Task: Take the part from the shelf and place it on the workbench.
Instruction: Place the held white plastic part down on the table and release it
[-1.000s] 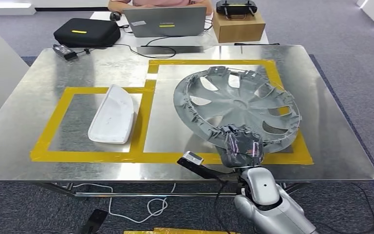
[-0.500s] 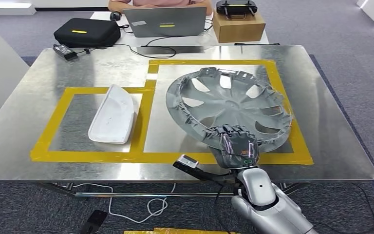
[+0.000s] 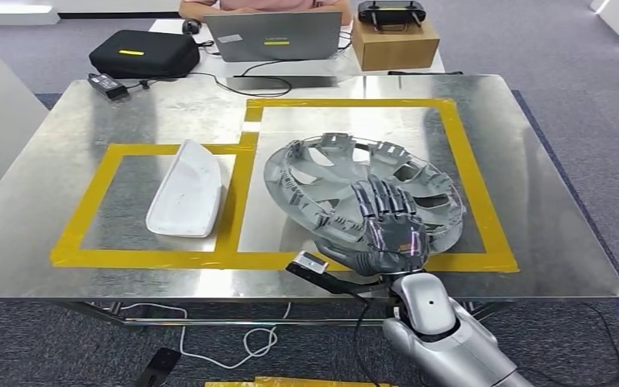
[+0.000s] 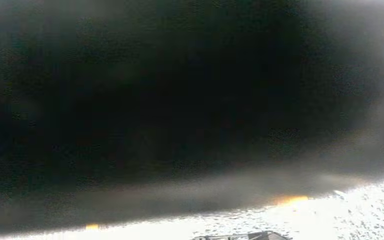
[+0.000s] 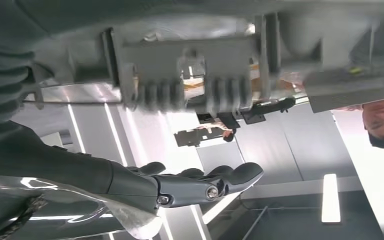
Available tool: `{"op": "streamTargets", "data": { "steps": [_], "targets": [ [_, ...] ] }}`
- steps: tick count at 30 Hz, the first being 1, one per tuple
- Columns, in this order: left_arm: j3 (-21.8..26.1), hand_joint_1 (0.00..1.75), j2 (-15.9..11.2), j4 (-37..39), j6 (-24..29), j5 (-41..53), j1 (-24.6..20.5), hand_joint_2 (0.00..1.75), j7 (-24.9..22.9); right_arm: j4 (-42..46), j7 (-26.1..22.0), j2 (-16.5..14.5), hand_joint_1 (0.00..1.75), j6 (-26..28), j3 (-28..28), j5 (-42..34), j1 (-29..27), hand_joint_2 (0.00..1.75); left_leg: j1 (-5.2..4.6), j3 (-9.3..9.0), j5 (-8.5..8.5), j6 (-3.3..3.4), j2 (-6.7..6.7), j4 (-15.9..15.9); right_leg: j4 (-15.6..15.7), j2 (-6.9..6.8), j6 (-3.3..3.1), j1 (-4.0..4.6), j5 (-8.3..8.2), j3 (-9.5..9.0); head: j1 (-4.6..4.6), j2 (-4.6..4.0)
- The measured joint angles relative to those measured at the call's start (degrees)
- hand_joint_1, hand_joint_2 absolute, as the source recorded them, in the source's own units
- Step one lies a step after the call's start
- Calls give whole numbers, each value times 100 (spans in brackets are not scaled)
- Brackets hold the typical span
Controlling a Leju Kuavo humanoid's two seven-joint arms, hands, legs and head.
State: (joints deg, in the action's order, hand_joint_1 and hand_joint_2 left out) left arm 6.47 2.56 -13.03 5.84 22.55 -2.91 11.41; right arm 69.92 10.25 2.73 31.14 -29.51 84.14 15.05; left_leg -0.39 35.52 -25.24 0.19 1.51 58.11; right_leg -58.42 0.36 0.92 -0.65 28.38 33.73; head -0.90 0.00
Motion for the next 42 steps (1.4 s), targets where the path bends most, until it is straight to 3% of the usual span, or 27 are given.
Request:
{"op": "streamTargets", "data": {
  "steps": [24, 32, 42],
  "targets": [
    [-2, 0, 0, 1, 142, 162, -3, 0, -68, 13, -13, -4, 0, -5, -33, -20, 29, 0, 0, 0, 0, 0, 0, 0, 0, 0, 0, 0, 0, -1, 0, -1],
    [-46, 0, 7, 1, 275, 294, -7, 0, -57, 655, -19, -77, 0, 40, -221, 202, 13, 0, 0, -3, 0, 0, 0, 0, 0, -1, 0, 1, 0, -1, 1, 0],
    [-203, 0, 17, 1, 397, 516, -16, 0, -55, 838, -22, -78, 0, 88, -281, 184, -6, 0, 0, -3, 0, 0, -1, 1, 0, 0, 2, -1, -1, -3, 0, 0]
  ]
}}
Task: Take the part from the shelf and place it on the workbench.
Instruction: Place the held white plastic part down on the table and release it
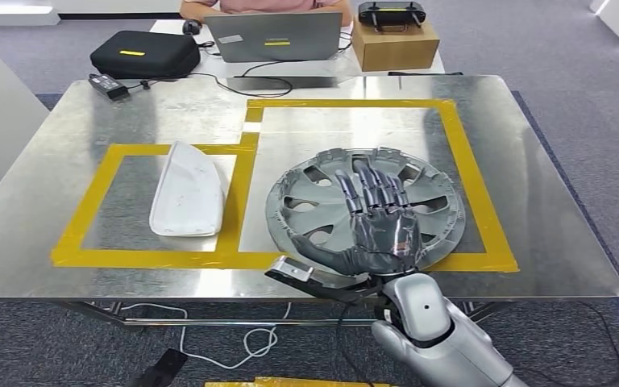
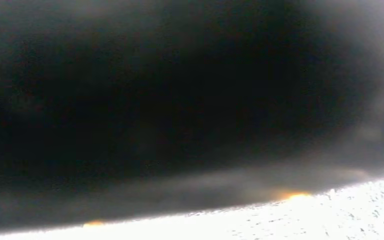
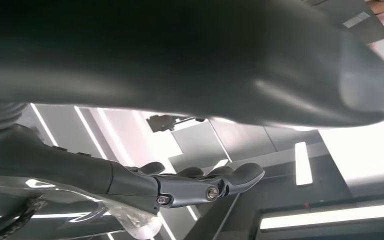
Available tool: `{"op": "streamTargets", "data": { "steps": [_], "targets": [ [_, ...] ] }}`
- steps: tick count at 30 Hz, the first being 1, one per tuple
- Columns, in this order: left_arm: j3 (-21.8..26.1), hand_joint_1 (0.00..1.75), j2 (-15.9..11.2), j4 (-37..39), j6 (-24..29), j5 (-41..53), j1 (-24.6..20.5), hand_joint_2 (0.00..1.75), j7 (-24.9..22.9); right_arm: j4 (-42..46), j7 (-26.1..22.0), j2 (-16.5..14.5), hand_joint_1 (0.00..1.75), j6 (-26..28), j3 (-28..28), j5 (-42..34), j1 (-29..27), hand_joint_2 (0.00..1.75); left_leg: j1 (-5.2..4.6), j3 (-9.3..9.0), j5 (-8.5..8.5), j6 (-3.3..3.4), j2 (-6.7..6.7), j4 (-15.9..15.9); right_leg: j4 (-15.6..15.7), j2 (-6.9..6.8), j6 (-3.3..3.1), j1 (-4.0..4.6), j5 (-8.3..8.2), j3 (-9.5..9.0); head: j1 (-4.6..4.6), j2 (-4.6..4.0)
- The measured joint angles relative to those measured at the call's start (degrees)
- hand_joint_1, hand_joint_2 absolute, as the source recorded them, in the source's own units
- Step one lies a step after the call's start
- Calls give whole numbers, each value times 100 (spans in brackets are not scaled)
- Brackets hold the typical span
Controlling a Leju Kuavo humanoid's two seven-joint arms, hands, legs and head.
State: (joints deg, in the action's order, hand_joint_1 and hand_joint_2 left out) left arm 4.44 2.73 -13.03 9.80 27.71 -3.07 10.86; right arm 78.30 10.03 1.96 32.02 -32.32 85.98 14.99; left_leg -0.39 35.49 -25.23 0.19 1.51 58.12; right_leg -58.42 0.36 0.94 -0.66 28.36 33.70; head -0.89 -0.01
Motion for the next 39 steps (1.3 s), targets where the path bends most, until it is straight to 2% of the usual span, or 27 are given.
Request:
{"op": "streamTargets", "data": {
  "steps": [10, 15, 19, 22, 24, 25, 27, 28, 29, 30, 31, 32, 33, 34, 35, 37, 38, 39],
  "targets": [
    [-70, 0, 0, 0, 22, 44, -1, 0, -60, 50, -60, 1, 0, 1, -37, -87, -3, 0, -8, 1, -4, 5, 0, 9, 3, 0, 2, -5, -1, -1, -1, 1],
    [-76, 0, 0, 0, 22, 34, 0, 0, -120, 50, -66, -1, 0, 5, -44, -119, -2, 0, -18, 5, -21, 30, 0, 33, 3, -1, 9, -13, 0, -6, 0, 0],
    [-76, 0, -2, 0, 21, 22, 1, 0, -131, 52, -66, -5, 0, -3, -48, -145, -1, 0, -27, 13, -47, 74, 0, 72, 3, 0, 50, -22, 6, -18, -1, 1],
    [-76, 0, 0, 0, 28, 23, 3, 0, -142, 52, -66, -8, 0, -5, -49, -157, -1, 0, -22, -1, -27, 133, -5, 55, 20, 0, 111, -33, 5, -40, -1, 1],
    [-77, 0, 9, 0, 41, 26, 1, 0, -148, 56, -66, -8, 0, -8, -49, -172, 2, 0, 9, -25, 36, 185, -24, -16, -122, -2, 142, -22, 162, 19, 11, 1],
    [-77, 0, 13, 0, 49, 28, -1, 0, -154, 60, -66, -8, 0, -13, -50, -180, 3, 0, 26, -29, 59, 203, -34, -49, -347, -3, 147, -17, 338, 110, 25, 1],
    [-77, 0, 18, 0, 58, 32, -1, 0, -166, 65, -66, -8, 0, -32, -51, -196, -8, 0, 24, -7, 75, 218, -45, -53, -1051, -5, 158, -15, 745, 381, 44, 1],
    [-77, 0, 21, 0, 58, 33, 1, 0, -168, 65, -66, -8, 0, -44, -51, -203, -17, 0, 23, 8, 84, 216, -48, -52, -1357, -5, 167, -17, 867, 490, 46, 1],
    [-77, 0, 25, 0, 58, 33, 4, 0, -169, 66, -66, -8, 0, -57, -52, -211, -25, 0, 24, 22, 96, 211, -51, -50, -1494, -6, 174, -18, 884, 520, 46, 1],
    [-77, 0, 28, 0, 58, 33, 5, 0, -170, 66, -66, -8, 0, -70, -52, -222, -27, 0, 27, 36, 109, 200, -52, -48, -1413, -9, 177, -20, 794, 443, 49, 0],
    [-76, 0, 31, 0, 58, 33, 6, 0, -170, 68, -66, -8, 0, -81, -52, -233, -26, 0, 32, 48, 122, 185, -52, -44, -1115, -12, 178, -23, 627, 257, 48, 0],
    [-75, 0, 33, 0, 58, 33, 5, 0, -170, 73, -66, -8, 0, -89, -52, -245, -20, 0, 37, 59, 136, 165, -49, -35, -684, -14, 175, -27, 474, 6, 49, 0],
    [-75, 0, 34, 0, 58, 33, 5, 0, -170, 81, -66, -8, 0, -93, -53, -255, -15, 0, 36, 76, 150, 138, -45, -23, -305, -8, 161, -20, 355, -228, 47, 0],
    [-74, 0, 34, 0, 58, 33, 6, 0, -170, 93, -66, -8, 0, -97, -53, -263, -11, 0, 33, 90, 170, 104, -41, -14, -38, 1, 140, -13, 286, -386, 46, 1],
    [-74, 0, 33, 0, 58, 32, 6, 0, -170, 105, -65, -8, 0, -100, -54, -272, -9, 0, 30, 106, 196, 65, -38, -5, 91, 14, 116, -2, 267, -458, 44, 1],
    [-74, 0, 31, 1, 58, 30, 13, 0, -170, 127, -64, -8, 0, -105, -55, -288, -11, 0, 35, 128, 259, -18, -34, -10, 100, 26, 45, 12, 212, -423, 45, 1],
    [-74, 0, 27, 2, 58, 29, 16, 0, -170, 135, -64, -8, 0, -107, -55, -291, -7, 0, 44, 148, 238, -56, -39, 6, 110, 18, -4, 7, 178, -399, 43, 1],
    [-74, 0, 24, 3, 58, 28, 18, 0, -170, 146, -65, -9, 0, -108, -55, -293, -5, 0, 53, 186, 129, -91, -48, 93, 121, 5, -63, 0, 135, -368, 36, 1]
  ]
}}
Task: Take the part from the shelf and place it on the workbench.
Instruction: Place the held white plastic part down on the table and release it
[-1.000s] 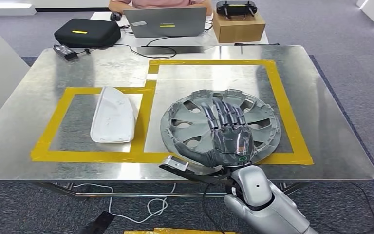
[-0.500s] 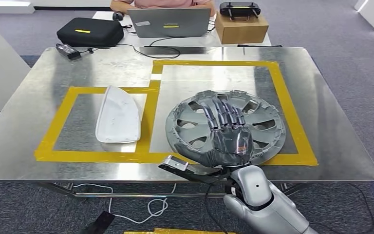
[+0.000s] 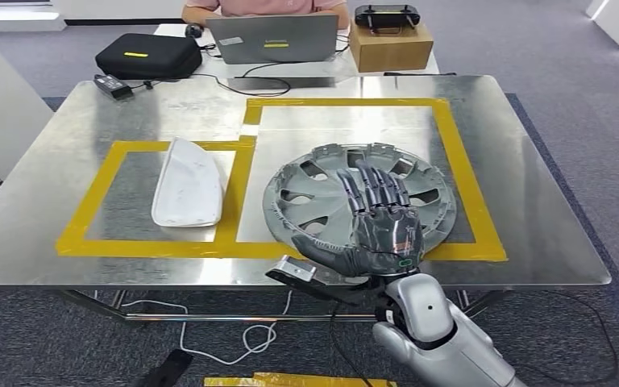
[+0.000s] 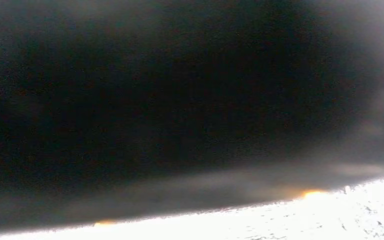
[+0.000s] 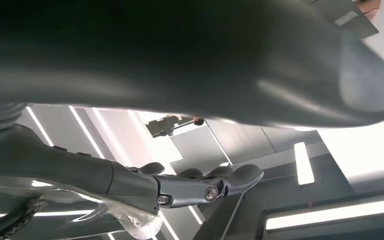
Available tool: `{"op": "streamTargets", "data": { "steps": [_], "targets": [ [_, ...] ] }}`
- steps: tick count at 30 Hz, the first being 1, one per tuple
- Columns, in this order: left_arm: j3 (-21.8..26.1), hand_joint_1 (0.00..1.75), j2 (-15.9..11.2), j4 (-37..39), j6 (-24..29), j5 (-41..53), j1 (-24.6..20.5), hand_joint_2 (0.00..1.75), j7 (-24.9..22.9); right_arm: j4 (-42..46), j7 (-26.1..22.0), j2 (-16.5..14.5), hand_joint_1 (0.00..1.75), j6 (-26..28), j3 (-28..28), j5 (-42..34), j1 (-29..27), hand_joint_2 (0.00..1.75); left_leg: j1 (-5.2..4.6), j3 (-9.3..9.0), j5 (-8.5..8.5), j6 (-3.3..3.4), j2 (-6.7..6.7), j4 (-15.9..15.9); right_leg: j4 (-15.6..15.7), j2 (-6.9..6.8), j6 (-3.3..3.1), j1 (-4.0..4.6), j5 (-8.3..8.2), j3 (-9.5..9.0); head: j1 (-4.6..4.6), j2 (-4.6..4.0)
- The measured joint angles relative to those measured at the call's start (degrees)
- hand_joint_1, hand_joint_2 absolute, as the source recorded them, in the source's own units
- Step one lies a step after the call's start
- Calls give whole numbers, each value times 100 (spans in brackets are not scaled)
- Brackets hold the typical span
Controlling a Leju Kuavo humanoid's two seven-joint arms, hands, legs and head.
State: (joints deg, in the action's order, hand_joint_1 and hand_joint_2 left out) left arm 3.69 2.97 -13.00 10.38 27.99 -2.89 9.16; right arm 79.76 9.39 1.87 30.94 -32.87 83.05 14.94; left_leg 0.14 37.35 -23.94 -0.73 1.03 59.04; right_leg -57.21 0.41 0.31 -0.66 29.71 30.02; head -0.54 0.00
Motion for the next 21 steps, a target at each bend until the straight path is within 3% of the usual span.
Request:
{"op": "streamTargets", "data": {
  "steps": [1, 3, 4, 5, 6, 7, 9, 11, 13, 15, 17, 19, 21],
  "targets": [
    [-1, 0, -3, 1, 0, -1, -1, 0, 0, 8, -1, -1, 0, -1, 1, -1, 2, 0, 11, 70, -200, -33, -10, 202, 13, -17, -51, -9, -47, 39, -8, 0],
    [-2, 0, 1, 2, -1, -1, -4, 0, 0, 15, -1, -3, 0, -3, 1, -2, -2, 0, 34, 279, -743, -90, -28, 921, 11, -46, -101, -2, -133, 141, -21, 0],
    [-2, 0, 4, 2, -1, -2, -5, 0, 0, 15, -1, -3, 0, -4, 0, -2, -6, 0, 42, 358, -932, -107, -30, 1277, 9, -57, -104, 6, -178, 201, -21, 0],
    [-2, 0, 6, 2, -1, -2, -5, 0, -1, 15, -1, -3, 0, -9, -1, -3, -9, 0, 46, 369, -1009, -114, -31, 1497, 6, -65, -103, 12, -223, 263, -20, 0],
    [-2, 0, 6, 2, -1, -3, -4, 0, -2, 15, -1, -3, 0, -18, -1, -5, -10, 0, 46, 281, -968, -111, -31, 1513, 3, -69, -96, 18, -269, 324, -21, 0],
    [-2, 0, 5, 2, -1, -3, -5, 0, -3, 15, -1, -3, 0, -27, -1, -8, -11, 0, 46, 85, -845, -98, -32, 1311, 1, -70, -86, 23, -313, 380, -21, 0],
    [-2, 0, 1, 2, 0, -4, -14, 0, -4, 21, -1, -3, 0, -39, 1, -19, -10, 0, 35, -508, -625, -42, -32, 498, -3, -69, -50, 37, -392, 464, -22, 0],
    [-2, 0, -1, 2, 1, -5, -29, 0, -3, 37, -1, -2, 0, -45, 1, -43, -5, 0, 11, -910, -599, 24, -31, -142, -6, -71, 12, 50, -472, 518, -15, 0],
    [-2, 0, 1, 3, 3, -11, -26, 0, -2, 48, -1, -2, 0, -71, -1, -77, -6, 0, -15, -941, -587, 94, -30, -294, 7, -76, 95, 43, -561, 551, -10, 0],
    [-2, 0, 3, 4, 5, -21, -13, 0, -2, 49, 0, 1, 0, -99, 2, -104, -14, 0, -13, -869, -482, 188, -54, -321, -63, -65, 163, 23, -467, 622, -6, 0],
    [1, 0, -2, 4, 6, -25, -11, 0, -2, 50, 0, 4, 0, -109, 6, -120, -20, 0, -6, -759, -362, 270, -79, -341, -512, -52, 204, 11, -19, 804, 15, 0],
    [2, 0, -7, 4, 7, -25, -12, 0, -2, 50, 1, 5, 0, -118, 6, -127, -24, 0, -17, -653, -281, 302, -82, -336, -1091, -51, 228, 8, 406, 983, 31, 0],
    [2, 0, -7, 4, 7, -25, -12, 0, -2, 50, 1, 5, 0, -124, 6, -131, -27, 0, -22, -616, -254, 306, -82, -333, -1304, -50, 234, 8, 523, 1041, 32, 0]
  ]
}}
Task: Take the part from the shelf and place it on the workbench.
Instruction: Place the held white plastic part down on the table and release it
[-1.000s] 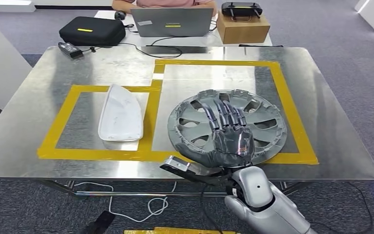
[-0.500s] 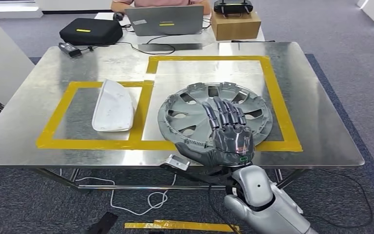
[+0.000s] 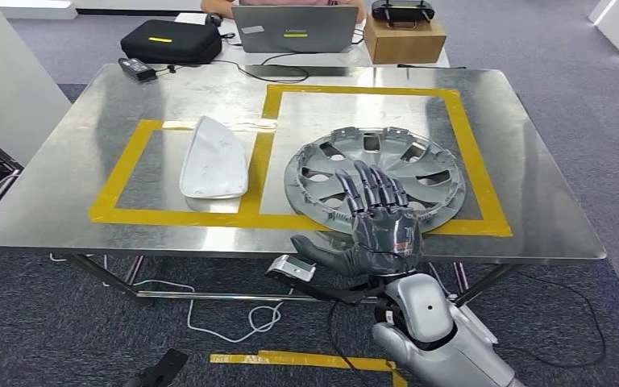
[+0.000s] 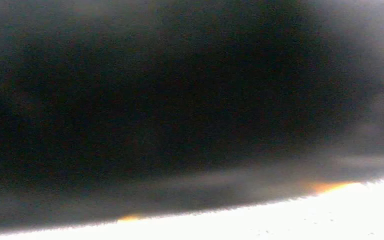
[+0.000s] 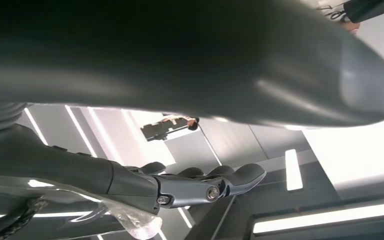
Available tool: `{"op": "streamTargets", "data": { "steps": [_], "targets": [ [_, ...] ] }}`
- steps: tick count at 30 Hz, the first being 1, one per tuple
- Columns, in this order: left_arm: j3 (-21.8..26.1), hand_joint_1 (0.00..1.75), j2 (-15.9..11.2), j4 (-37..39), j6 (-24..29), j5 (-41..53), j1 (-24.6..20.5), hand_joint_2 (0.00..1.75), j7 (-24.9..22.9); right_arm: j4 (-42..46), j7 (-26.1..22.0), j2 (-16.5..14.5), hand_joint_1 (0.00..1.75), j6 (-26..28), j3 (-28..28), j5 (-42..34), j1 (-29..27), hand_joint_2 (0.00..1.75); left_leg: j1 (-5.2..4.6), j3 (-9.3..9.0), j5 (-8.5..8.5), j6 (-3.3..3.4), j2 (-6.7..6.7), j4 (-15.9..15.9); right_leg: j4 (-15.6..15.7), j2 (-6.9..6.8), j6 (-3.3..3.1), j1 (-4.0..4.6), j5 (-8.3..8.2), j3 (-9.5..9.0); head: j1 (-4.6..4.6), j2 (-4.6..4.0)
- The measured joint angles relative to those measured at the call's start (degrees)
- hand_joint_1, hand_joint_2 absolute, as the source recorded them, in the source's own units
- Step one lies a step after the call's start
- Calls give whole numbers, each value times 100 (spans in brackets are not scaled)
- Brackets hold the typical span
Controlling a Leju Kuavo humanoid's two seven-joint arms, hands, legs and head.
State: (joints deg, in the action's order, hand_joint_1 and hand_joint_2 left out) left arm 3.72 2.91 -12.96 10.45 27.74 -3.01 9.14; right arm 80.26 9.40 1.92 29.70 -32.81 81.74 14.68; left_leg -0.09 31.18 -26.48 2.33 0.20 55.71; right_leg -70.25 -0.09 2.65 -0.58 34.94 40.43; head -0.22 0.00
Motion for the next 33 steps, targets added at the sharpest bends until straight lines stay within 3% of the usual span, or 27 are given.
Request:
{"op": "streamTargets", "data": {
  "steps": [6, 8, 10, 11, 12, 14, 15, 16, 17, 18, 20, 22, 24, 25, 28, 29, 30, 31, 33],
  "targets": [
    [0, 0, 0, 0, 0, 0, 0, 0, 0, 0, -1, 0, 0, -2, 0, -2, 0, 0, -1, 6, 4, 1, 0, 0, -33, 0, 1, 0, 14, 8, 0, -1],
    [0, 0, 2, 0, 0, 0, 5, 0, -1, -1, 0, 3, 0, -19, 1, -22, -12, 0, -11, 84, 60, 0, -1, 4, -271, 0, 4, 0, 54, 28, -1, -1],
    [0, 0, 8, 2, 10, 9, 12, 0, -13, 15, 34, 13, 0, -59, 27, -61, -50, 0, -28, 299, 236, -53, -1, 43, 363, 1, -46, 16, -180, -582, -3, 0],
    [-1, 0, 4, 8, 19, 40, 21, 0, -47, 70, 135, 36, 0, -81, 104, -52, -167, 0, -20, 449, 127, -134, -1, 223, 864, -11, -134, 22, -362, -887, -14, 0],
    [-4, 0, 1, 15, 29, 81, 32, 0, -85, 153, 246, 75, 0, -94, 228, -23, -368, 0, -2, 634, -102, -229, -2, 602, 1361, -32, -221, 32, -556, -1151, -25, 0],
    [-11, 0, -10, 27, 46, 161, 65, 0, -152, 342, 439, 172, 0, -93, 533, 65, -884, 0, 58, 862, -682, -384, -2, 1495, 1508, -83, -339, 39, -734, -1008, -44, -1],
    [-14, 0, -10, 29, 55, 177, 76, 0, -158, 406, 468, 208, 0, -86, 650, 95, -1084, 0, 83, 848, -741, -410, -2, 1744, 1493, -95, -331, 43, -793, -916, -44, -1],
    [-15, 0, -10, 30, 70, 189, 82, 0, -164, 460, 514, 230, 0, -90, 743, 110, -1231, 0, 101, 724, -641, -423, -3, 1705, 1473, -98, -316, 43, -838, -837, -45, -1],
    [-17, 0, -11, 31, 86, 199, 83, 0, -169, 516, 584, 244, 0, -97, 832, 122, -1366, 0, 117, 506, -498, -429, -3, 1464, 1448, -96, -294, 40, -876, -764, -46, -1],
    [-20, 0, -10, 31, 111, 212, 82, 0, -173, 586, 686, 259, 0, -107, 929, 130, -1520, 0, 133, 208, -399, -428, 0, 1084, 1420, -96, -266, 40, -907, -706, -50, -1],
    [-34, 0, 1, 32, 177, 228, 86, 0, -177, 757, 930, 301, 0, -124, 1169, 105, -1914, 0, 133, -310, -381, -385, 21, 342, 1368, -109, -195, 52, -960, -628, -40, 0],
    [-46, 0, 22, 40, 281, 234, 125, 0, -171, 916, 1150, 336, 0, -170, 1475, -59, -2443, 0, 95, -457, -430, -301, 42, 55, 1355, -133, -111, 49, -1027, -595, -29, 0],
    [-48, 0, 53, 61, 405, 228, 195, 0, -158, 1007, 1144, 297, 0, -234, 1912, -357, -3084, 0, 72, -382, -357, -186, 37, 28, 1335, -126, -30, 11, -1005, -550, -29, 0],
    [-45, 0, 66, 72, 459, 223, 229, 0, -146, 1026, 1041, 240, 0, -295, 2174, -489, -3391, 0, 66, -329, -302, -124, 27, 15, 1235, -101, -2, -3, -852, -484, -22, 0],
    [-34, 0, 106, 88, 587, 217, 279, 0, -74, 1007, 386, -208, 0, -762, 3134, -722, -4036, 0, 28, -106, -123, -10, -5, 11, 310, -16, 14, -8, -11, -177, 6, -1],
    [-32, 0, 129, 90, 619, 218, 283, 0, -46, 966, 131, -455, 0, -993, 3540, -798, -4155, 0, 8, -25, -64, 1, -9, 14, -39, -7, 8, -6, 151, -124, 9, -1],
    [-32, 0, 160, 93, 641, 219, 286, 0, -26, 904, -36, -715, 0, -1211, 3947, -888, -4244, 0, -9, 55, -5, 5, -12, 18, -248, -2, -1, -4, 169, -143, 8, 0],
    [-32, 0, 187, 97, 660, 219, 290, 0, -13, 818, -88, -964, 0, -1411, 4325, -994, -4315, 0, -23, 133, 51, 5, -15, 24, -271, -1, -13, -3, 67, -254, 8, 0],
    [-31, 0, 237, 104, 686, 220, 294, 0, 5, 621, 92, -1331, 0, -1659, 4845, -1204, -4437, 0, -37, 267, 150, -16, -15, 43, 283, -3, -43, 2, -247, -773, 8, 0]
  ]
}}
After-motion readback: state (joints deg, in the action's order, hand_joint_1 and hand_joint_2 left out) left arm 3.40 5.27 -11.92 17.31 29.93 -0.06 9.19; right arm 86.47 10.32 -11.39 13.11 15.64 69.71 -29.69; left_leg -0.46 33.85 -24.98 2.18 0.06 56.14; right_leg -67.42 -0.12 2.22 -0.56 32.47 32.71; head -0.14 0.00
